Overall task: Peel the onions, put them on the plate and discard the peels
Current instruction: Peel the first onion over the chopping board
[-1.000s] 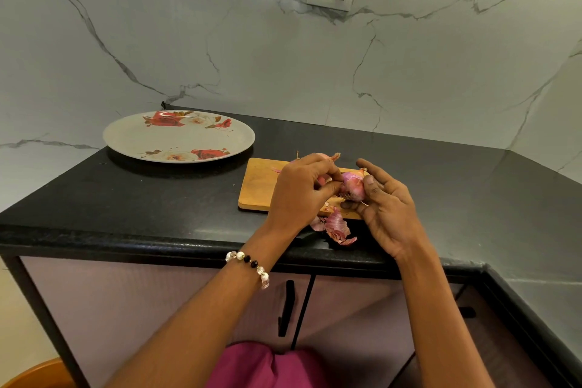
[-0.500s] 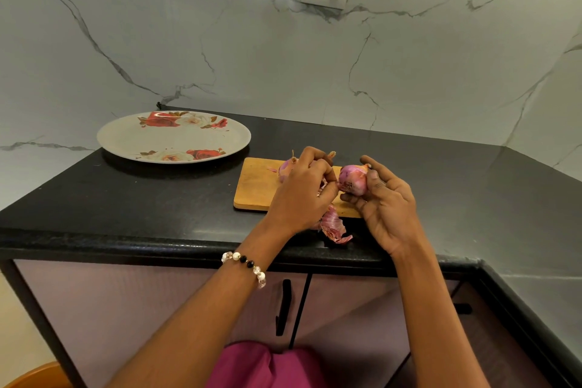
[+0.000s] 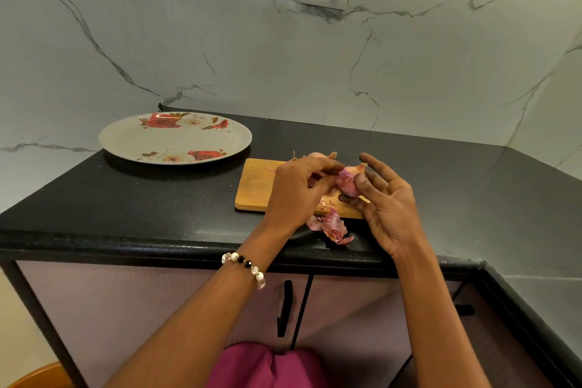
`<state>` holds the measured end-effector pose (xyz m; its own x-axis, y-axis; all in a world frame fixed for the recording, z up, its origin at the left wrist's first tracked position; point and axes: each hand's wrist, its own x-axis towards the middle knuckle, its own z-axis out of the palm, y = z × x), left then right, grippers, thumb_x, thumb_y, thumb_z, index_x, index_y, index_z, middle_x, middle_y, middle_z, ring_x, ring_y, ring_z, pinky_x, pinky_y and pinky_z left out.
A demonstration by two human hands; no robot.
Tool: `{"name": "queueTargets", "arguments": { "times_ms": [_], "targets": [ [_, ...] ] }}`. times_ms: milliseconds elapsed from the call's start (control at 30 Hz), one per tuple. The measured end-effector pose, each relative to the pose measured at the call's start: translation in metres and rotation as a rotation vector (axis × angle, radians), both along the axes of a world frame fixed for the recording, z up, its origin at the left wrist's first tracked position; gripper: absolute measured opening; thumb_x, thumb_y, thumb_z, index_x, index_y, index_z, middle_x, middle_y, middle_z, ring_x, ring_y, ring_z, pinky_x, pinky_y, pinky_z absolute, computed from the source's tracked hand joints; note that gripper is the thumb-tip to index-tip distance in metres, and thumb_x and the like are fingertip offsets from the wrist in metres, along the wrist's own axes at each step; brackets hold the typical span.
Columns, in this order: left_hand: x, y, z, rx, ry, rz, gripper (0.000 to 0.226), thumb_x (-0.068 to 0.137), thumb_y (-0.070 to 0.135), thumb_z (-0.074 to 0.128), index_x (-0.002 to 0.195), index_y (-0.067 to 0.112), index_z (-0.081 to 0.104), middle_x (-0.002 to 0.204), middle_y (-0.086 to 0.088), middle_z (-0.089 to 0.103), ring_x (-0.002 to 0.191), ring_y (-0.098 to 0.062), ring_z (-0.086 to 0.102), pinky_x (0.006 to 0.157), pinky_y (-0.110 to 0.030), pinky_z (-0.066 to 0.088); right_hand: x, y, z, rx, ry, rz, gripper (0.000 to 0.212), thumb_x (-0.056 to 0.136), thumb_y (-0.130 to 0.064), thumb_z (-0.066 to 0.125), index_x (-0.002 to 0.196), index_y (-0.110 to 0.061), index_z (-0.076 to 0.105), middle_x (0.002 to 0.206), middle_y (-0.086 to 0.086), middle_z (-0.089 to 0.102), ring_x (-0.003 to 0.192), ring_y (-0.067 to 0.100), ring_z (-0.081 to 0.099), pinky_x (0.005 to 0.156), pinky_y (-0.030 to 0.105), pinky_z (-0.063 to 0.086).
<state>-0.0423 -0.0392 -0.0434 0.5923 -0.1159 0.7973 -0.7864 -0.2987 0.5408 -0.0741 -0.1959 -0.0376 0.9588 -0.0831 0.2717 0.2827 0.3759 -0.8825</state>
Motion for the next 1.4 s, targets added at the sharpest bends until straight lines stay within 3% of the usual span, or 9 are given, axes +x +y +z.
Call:
{"name": "queueTargets", "arguments": {
  "times_ms": [167, 300, 567, 700, 900, 1100, 1233, 1400],
  "targets": [
    [-0.0013, 0.0002, 0.0009, -0.002, 0.002, -0.01, 0.015, 0.077, 0.012, 0.077, 0.092, 0.01, 0.074, 0.087, -0.001, 0.073, 0.078, -0.007, 0.066, 0.069, -0.015, 0.053, 0.0018, -0.0016, -0.0026, -0.042, -0.007, 0.002, 0.062, 0.075, -0.01, 0.073, 0.135, -0.007, 0.055, 0.118, 0.017, 0.065, 0.096, 0.028, 0.072, 0.069, 0.034, 0.062],
    [-0.0006, 0.0001, 0.0009, -0.01, 0.009, 0.012, 0.012, 0.074, 0.009, 0.079, 0.084, 0.008, 0.073, 0.08, -0.001, 0.072, 0.075, -0.007, 0.066, 0.067, -0.011, 0.05, 0.0036, -0.0021, -0.0043, -0.072, -0.008, -0.009, 0.076, 0.062, -0.019, 0.082, 0.133, -0.01, 0.057, 0.122, 0.019, 0.063, 0.102, 0.032, 0.07, 0.074, 0.037, 0.063],
    [-0.002, 0.0003, 0.002, 0.001, 0.014, 0.046, 0.014, 0.073, 0.011, 0.079, 0.086, 0.009, 0.073, 0.081, 0.011, 0.066, 0.072, 0.011, 0.06, 0.066, -0.004, 0.045, 0.0052, -0.0038, -0.0054, -0.101, 0.0, -0.004, 0.073, 0.064, -0.019, 0.081, 0.132, -0.01, 0.058, 0.125, 0.017, 0.064, 0.107, 0.035, 0.069, 0.08, 0.042, 0.062],
    [-0.0002, 0.0002, 0.0004, -0.003, 0.019, 0.063, 0.013, 0.072, 0.011, 0.08, 0.084, 0.01, 0.074, 0.079, 0.005, 0.07, 0.067, 0.009, 0.06, 0.066, -0.005, 0.046, 0.0058, -0.0042, -0.0063, -0.111, -0.001, 0.001, 0.075, 0.064, -0.018, 0.08, 0.134, -0.009, 0.056, 0.125, 0.017, 0.062, 0.108, 0.034, 0.069, 0.081, 0.044, 0.061],
    [0.0014, 0.0001, 0.0007, 0.011, 0.019, 0.068, 0.013, 0.071, 0.008, 0.081, 0.082, 0.008, 0.073, 0.084, 0.012, 0.062, 0.07, 0.007, 0.059, 0.066, -0.004, 0.045, 0.007, -0.0049, -0.0075, -0.118, 0.001, 0.002, 0.066, 0.073, -0.008, 0.073, 0.136, -0.005, 0.054, 0.123, 0.017, 0.064, 0.105, 0.033, 0.07, 0.08, 0.044, 0.061],
    [0.0031, -0.0009, -0.001, 0.062, 0.044, 0.043, 0.013, 0.074, 0.005, 0.078, 0.084, 0.008, 0.071, 0.098, -0.002, 0.061, 0.086, -0.011, 0.06, 0.075, -0.016, 0.051, 0.0069, -0.0047, -0.0072, -0.114, -0.004, -0.012, 0.082, 0.059, -0.02, 0.082, 0.135, -0.004, 0.055, 0.122, 0.015, 0.066, 0.104, 0.032, 0.07, 0.079, 0.044, 0.062],
    [0.0038, -0.0033, -0.0031, 0.131, 0.013, 0.033, 0.01, 0.077, 0.005, 0.074, 0.084, 0.008, 0.068, 0.101, -0.001, 0.061, 0.091, -0.015, 0.06, 0.078, -0.033, 0.054, 0.0072, -0.0055, -0.0078, -0.095, 0.001, -0.012, 0.071, 0.067, -0.016, 0.077, 0.134, -0.004, 0.055, 0.122, 0.018, 0.067, 0.103, 0.035, 0.07, 0.081, 0.046, 0.061],
    [-0.0001, -0.0012, 0.0019, 0.033, 0.015, 0.017, 0.017, 0.079, 0.009, 0.075, 0.094, 0.011, 0.069, 0.1, -0.002, 0.062, 0.079, -0.009, 0.063, 0.069, -0.011, 0.05, 0.0069, -0.0053, -0.0068, -0.079, -0.005, -0.005, 0.069, 0.07, -0.014, 0.076, 0.134, -0.004, 0.055, 0.127, 0.017, 0.064, 0.106, 0.033, 0.07, 0.079, 0.042, 0.062]
  ]
}}
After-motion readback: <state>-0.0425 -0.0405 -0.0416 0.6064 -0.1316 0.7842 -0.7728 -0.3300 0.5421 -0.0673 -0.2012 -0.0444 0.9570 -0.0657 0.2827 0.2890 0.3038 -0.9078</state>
